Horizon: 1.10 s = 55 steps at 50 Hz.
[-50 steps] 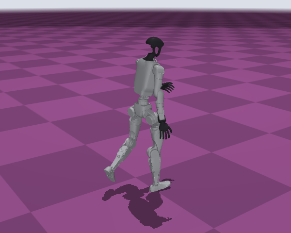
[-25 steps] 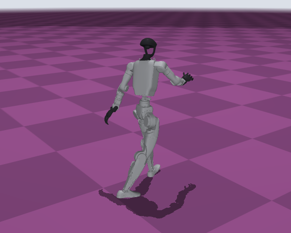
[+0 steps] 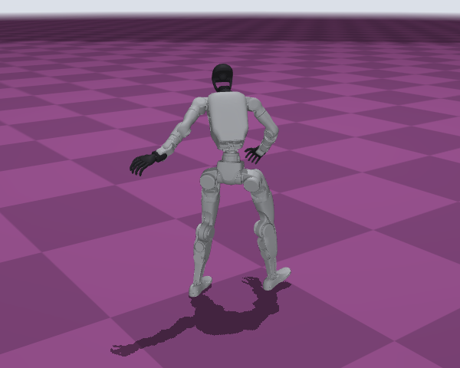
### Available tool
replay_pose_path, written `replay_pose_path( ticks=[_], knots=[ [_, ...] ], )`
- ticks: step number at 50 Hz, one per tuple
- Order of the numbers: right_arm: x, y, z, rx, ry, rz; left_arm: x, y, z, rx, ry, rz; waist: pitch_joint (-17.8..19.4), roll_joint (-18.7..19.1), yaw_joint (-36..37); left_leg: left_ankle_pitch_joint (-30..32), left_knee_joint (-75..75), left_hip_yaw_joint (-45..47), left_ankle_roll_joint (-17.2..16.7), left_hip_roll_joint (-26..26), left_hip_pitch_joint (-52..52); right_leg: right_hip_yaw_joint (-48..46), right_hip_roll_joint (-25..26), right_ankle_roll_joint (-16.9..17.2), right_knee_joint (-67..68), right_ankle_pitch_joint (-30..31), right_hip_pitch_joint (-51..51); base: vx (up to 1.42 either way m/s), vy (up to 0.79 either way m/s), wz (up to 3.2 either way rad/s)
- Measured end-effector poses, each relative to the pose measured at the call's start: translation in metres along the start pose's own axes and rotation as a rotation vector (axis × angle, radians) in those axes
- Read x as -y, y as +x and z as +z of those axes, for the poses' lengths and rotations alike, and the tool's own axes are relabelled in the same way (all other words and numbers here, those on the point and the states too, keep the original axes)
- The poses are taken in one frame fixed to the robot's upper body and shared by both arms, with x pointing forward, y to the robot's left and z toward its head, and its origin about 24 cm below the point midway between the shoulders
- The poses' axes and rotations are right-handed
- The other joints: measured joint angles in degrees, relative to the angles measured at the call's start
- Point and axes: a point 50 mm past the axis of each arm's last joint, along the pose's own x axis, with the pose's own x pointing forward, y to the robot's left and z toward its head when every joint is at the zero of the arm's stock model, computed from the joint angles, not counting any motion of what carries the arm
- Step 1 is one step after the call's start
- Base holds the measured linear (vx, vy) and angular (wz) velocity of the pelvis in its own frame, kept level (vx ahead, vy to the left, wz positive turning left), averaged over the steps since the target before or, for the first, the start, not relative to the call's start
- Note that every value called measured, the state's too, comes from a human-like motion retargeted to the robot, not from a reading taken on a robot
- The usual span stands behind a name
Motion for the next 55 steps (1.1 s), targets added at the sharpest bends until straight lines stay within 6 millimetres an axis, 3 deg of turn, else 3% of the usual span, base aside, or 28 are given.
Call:
replay_pose_path(
  ticks=[5,9,12,15,18,20,22,23,25,26,27,28,29,30,31,32,33,35,37,39,40,42,45,47,50,55],
  knots=[
    [0.006,-0.041,-0.029,-0.126,0.035,0.029,-0.074,0.021,0.032,0.059,0.117,0.267,0.0,1.6,-1.8,-4.8,2.5,-6.2,1.6,1.0,-3.9,4.1,-6.5,7.9,-13.9,-1.1,-6.6,0.46,-0.64,1.33],
    [0.014,-0.064,-0.036,-0.171,0.091,-0.051,-0.107,0.026,0.060,0.109,0.158,0.408,0.0,4.9,-1.3,-6.9,4.0,-7.4,-1.2,7.7,-8.0,-5.6,-5.9,7.9,-13.9,-3.7,-10.9,0.34,-0.83,0.51],
    [0.014,-0.082,-0.038,-0.198,0.148,-0.130,-0.117,0.027,0.069,0.128,0.167,0.461,0.0,6.5,-3.6,-7.7,6.2,-7.1,-1.6,9.6,-9.7,-11.6,-6.5,7.9,-13.9,4.3,-10.4,0.44,-0.73,0.78],
    [0.008,-0.095,-0.033,-0.208,0.197,-0.203,-0.116,0.025,0.054,0.074,0.162,0.474,0.0,7.7,-9.0,-7.1,10.0,-1.3,-0.1,10.8,-9.9,-11.1,-8.1,7.5,-12.1,13.9,-9.0,0.54,-0.55,0.68],
    [-0.001,-0.093,-0.017,-0.166,0.247,-0.272,-0.099,0.017,0.009,-0.076,0.156,0.460,0.0,8.0,-15.0,-3.9,13.6,13.2,1.8,17.3,-10.1,-7.5,-4.8,2.2,-5.7,11.7,-12.6,0.37,-0.61,-0.42],
    [-0.010,-0.092,-0.007,-0.157,0.288,-0.308,-0.074,0.006,-0.024,-0.188,0.162,0.421,0.0,6.9,-20.2,-1.5,15.0,22.7,3.0,20.2,-8.7,-6.2,-3.0,0.2,-2.0,8.5,-14.0,0.38,-0.56,-0.67],
    [-0.021,-0.094,-0.003,-0.182,0.320,-0.329,-0.024,-0.012,-0.048,-0.267,0.131,0.322,0.0,4.8,-25.7,1.7,15.6,29.4,3.6,20.9,-6.7,-5.1,-1.5,0.0,-1.2,6.5,-13.5,0.42,-0.49,-0.65],
    [-0.025,-0.095,-0.003,-0.199,0.322,-0.336,0.010,-0.026,-0.054,-0.290,0.097,0.251,0.0,3.6,-28.3,3.8,15.7,32.1,3.8,20.7,-5.4,-4.3,-0.8,0.0,-1.6,5.9,-12.8,0.43,-0.43,-0.76],
    [-0.029,-0.096,-0.007,-0.230,0.293,-0.335,0.092,-0.064,-0.049,-0.283,-0.005,0.036,0.0,1.3,-32.7,7.9,16.8,35.6,4.2,20.0,-3.0,-2.5,0.8,0.0,-3.5,5.6,-10.5,0.45,-0.36,-0.92],
    [-0.023,-0.097,-0.012,-0.235,0.253,-0.334,0.135,-0.089,-0.034,-0.229,-0.048,-0.142,0.0,-0.2,-33.9,9.0,17.2,35.4,3.3,18.8,-1.2,-0.8,-0.7,3.2,2.2,3.1,-11.6,0.46,-0.30,-1.14],
    [-0.017,-0.096,-0.017,-0.232,0.206,-0.322,0.174,-0.120,-0.015,-0.162,-0.091,-0.332,0.0,-1.4,-35.1,9.8,18.1,34.4,2.8,17.5,0.1,0.5,-0.7,4.2,3.6,2.2,-10.9,0.43,-0.25,-1.37],
    [-0.009,-0.092,-0.021,-0.211,0.144,-0.288,0.209,-0.156,0.012,-0.060,-0.127,-0.537,0.0,-1.8,-36.1,10.1,20.0,31.8,3.2,16.3,0.2,1.2,2.2,1.1,-3.8,4.5,-6.8,0.40,-0.21,-1.55],
    [0.005,-0.088,-0.023,-0.181,0.094,-0.272,0.234,-0.193,0.046,0.109,-0.123,-0.753,0.0,-2.7,-36.4,9.6,21.0,29.0,2.4,14.4,1.2,2.4,2.6,2.1,-2.9,3.8,-5.8,0.41,-0.17,-1.69],
    [0.021,-0.085,-0.025,-0.145,0.048,-0.264,0.250,-0.233,0.078,0.318,-0.092,-0.964,0.0,-4.0,-36.5,8.6,21.5,26.0,1.1,12.0,2.7,3.9,1.7,5.1,2.3,1.4,-6.3,0.42,-0.13,-1.76],
    [0.039,-0.080,-0.023,-0.098,-0.002,-0.247,0.256,-0.269,0.121,0.604,-0.045,-1.108,0.0,-4.6,-36.5,7.3,22.4,23.7,0.6,10.1,3.6,5.0,2.4,5.3,2.1,1.2,-4.8,0.41,-0.10,-1.80],
    [0.057,-0.074,-0.019,-0.048,-0.056,-0.228,0.253,-0.307,0.160,0.905,0.002,-1.197,0.0,-4.9,-36.4,5.8,23.6,21.8,0.6,8.8,4.1,6.1,3.8,4.4,0.1,1.7,-2.6,0.36,-0.06,-1.83],
    [0.075,-0.066,-0.013,0.005,-0.114,-0.209,0.241,-0.340,0.201,1.222,0.033,-1.202,0.0,-4.4,-36.4,4.2,25.5,20.9,1.3,8.5,3.9,7.1,6.4,1.1,-5.6,3.9,1.0,0.36,-0.03,-1.83],
    [0.112,-0.053,0.005,0.108,-0.234,-0.186,0.200,-0.397,0.267,1.767,0.051,-1.069,0.0,-4.0,-36.0,1.5,26.8,21.4,2.5,8.0,5.0,9.5,8.4,0.1,-6.9,4.2,4.5,0.38,0.01,-1.83],
    [0.146,-0.045,0.026,0.192,-0.337,-0.180,0.153,-0.435,0.307,2.111,0.040,-0.915,-1.1,-4.8,-34.5,-1.1,24.6,24.0,2.6,6.9,7.4,12.6,7.3,6.8,3.1,0.3,3.1,0.42,0.02,-1.92],
    [0.170,-0.040,0.049,0.262,-0.419,-0.172,0.112,-0.457,0.333,2.317,0.024,-0.785,-2.4,-4.6,-33.0,-3.1,21.6,25.5,2.6,6.1,8.0,15.5,8.4,7.6,3.7,-0.2,4.9,0.39,0.08,-1.79],
    [0.180,-0.038,0.059,0.290,-0.452,-0.165,0.095,-0.464,0.341,2.388,0.025,-0.732,-3.3,-4.2,-32.5,-3.8,19.5,25.8,2.9,5.2,7.9,16.8,8.5,7.1,3.2,-0.1,6.0,0.36,0.17,-1.57],
    [0.194,-0.035,0.078,0.340,-0.498,-0.154,0.068,-0.470,0.356,2.492,0.059,-0.594,-4.8,-2.5,-31.2,-4.5,14.7,25.1,2.2,4.5,6.6,18.7,10.9,1.7,-4.8,1.8,11.1,0.34,0.16,-1.52],
    [0.208,-0.034,0.099,0.402,-0.535,-0.141,0.046,-0.468,0.364,2.592,0.172,-0.420,-7.9,-1.3,-28.9,-3.1,4.2,23.9,-0.2,2.9,6.0,21.6,11.6,3.2,-6.2,1.5,14.3,0.35,0.18,-1.41],
    [0.213,-0.035,0.109,0.432,-0.538,-0.142,0.038,-0.467,0.366,2.619,0.228,-0.395,-10.1,-0.2,-27.2,2.1,-1.8,24.5,-2.4,3.1,5.2,23.3,12.2,3.4,-7.0,1.0,16.5,0.35,0.21,-1.22],
    [0.219,-0.037,0.118,0.475,-0.525,-0.145,0.031,-0.469,0.363,2.614,0.268,-0.492,-14.3,0.9,-25.0,9.7,-3.4,29.0,-4.4,4.1,3.3,25.5,12.2,3.1,-7.8,-0.1,19.1,0.32,0.24,-0.98],
    [0.227,-0.037,0.118,0.435,-0.577,-0.151,0.024,-0.473,0.351,2.698,0.343,-0.532,-18.9,1.1,-22.4,2.2,7.4,35.5,-2.3,5.6,3.8,25.6,11.0,2.7,-8.9,-3.0,23.6,0.27,0.24,-0.70]
  ],
)
